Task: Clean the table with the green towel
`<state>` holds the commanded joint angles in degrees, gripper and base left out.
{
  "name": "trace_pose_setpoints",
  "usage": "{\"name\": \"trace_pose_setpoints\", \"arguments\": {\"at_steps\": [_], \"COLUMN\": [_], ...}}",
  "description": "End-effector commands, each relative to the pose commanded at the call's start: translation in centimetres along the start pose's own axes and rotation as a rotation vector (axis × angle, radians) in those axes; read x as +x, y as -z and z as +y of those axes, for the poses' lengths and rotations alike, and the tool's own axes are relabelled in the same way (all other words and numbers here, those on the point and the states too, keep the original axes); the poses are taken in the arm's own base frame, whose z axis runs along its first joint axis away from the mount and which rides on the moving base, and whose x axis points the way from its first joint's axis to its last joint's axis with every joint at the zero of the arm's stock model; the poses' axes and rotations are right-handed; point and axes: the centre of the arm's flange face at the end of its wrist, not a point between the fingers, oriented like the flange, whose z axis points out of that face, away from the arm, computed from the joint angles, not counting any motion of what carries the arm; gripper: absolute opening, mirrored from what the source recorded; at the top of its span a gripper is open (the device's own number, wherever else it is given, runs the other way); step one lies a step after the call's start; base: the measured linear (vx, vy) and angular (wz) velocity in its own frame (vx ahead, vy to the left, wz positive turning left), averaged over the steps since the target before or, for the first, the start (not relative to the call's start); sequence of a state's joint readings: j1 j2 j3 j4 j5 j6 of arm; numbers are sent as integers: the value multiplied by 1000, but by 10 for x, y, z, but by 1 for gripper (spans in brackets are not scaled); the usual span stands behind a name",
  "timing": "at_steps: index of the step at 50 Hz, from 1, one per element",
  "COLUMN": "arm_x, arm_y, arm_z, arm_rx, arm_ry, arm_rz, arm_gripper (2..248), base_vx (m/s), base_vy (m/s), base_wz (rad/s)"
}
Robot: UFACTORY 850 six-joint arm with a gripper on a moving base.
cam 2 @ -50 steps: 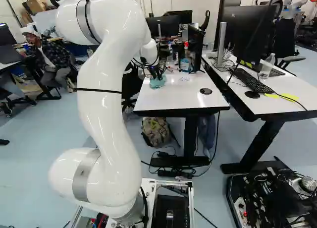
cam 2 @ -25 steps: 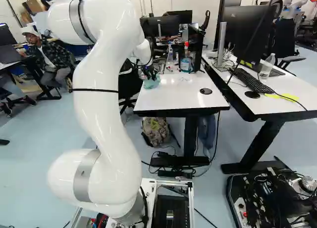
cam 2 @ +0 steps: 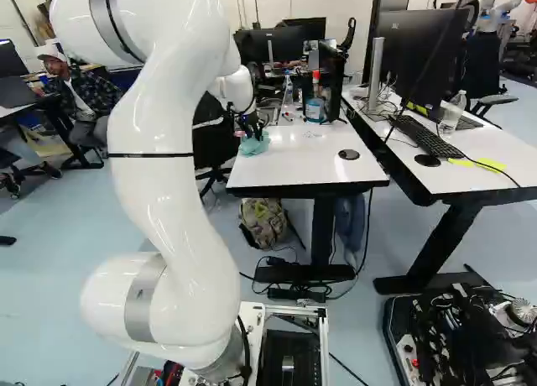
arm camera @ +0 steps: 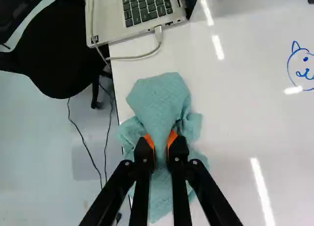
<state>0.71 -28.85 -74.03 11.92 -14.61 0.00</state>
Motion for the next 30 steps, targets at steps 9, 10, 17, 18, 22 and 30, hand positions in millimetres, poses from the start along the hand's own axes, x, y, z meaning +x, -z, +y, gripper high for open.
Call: {"name": "trace_pose_setpoints", "arguments": {"at_steps": [9, 10, 17, 18, 22, 30], "arm_x": [-6, -6, -6, -5, -5, -4], "arm_y": [6, 7, 9, 9, 10, 12], "arm_z": [14, 16, 28, 30, 37, 52], "arm_rx": [-12, -13, -23, -24, -30, -42], "arm_ry": [-18, -20, -37, -40, -50, -70], "arm_rz": [-5, -5, -4, -3, -2, 0], "arm_gripper": [46, 46, 46, 46, 46, 46], "base_vx": [0, 0, 0, 0, 0, 0], "base_vy": [0, 0, 0, 0, 0, 0], "base_wz": [0, 0, 0, 0, 0, 0]}}
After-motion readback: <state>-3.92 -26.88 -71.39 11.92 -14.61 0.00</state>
